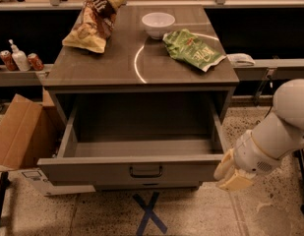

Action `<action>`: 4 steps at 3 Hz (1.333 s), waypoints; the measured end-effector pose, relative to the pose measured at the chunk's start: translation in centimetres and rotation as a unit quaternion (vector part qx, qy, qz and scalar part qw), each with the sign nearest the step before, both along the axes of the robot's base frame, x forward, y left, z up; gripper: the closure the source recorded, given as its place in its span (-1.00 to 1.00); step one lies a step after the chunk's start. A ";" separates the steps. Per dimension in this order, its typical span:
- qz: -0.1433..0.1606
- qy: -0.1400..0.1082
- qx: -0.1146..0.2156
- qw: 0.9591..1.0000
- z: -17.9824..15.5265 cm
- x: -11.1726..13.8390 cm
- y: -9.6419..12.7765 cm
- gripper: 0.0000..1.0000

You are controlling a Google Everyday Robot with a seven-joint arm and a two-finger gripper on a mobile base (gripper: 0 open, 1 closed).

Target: Close top drawer

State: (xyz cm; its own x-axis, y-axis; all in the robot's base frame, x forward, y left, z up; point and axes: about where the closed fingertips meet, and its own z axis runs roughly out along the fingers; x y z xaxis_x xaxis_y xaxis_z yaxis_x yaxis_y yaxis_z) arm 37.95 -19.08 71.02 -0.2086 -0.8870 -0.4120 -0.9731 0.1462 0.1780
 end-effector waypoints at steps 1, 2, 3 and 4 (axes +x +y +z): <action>0.001 0.014 -0.037 0.999 -4.1 -0.3 0.5 0.78; -0.017 0.026 -0.055 0.998 -8.3 0.1 1.1 1.00; -0.061 -0.003 -0.047 0.997 -11.4 3.5 1.9 1.00; -0.062 -0.006 -0.048 0.997 -11.7 3.9 1.7 1.00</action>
Offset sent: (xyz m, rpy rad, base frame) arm 0.0084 0.0176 -0.1328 -0.1522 0.0712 -0.0807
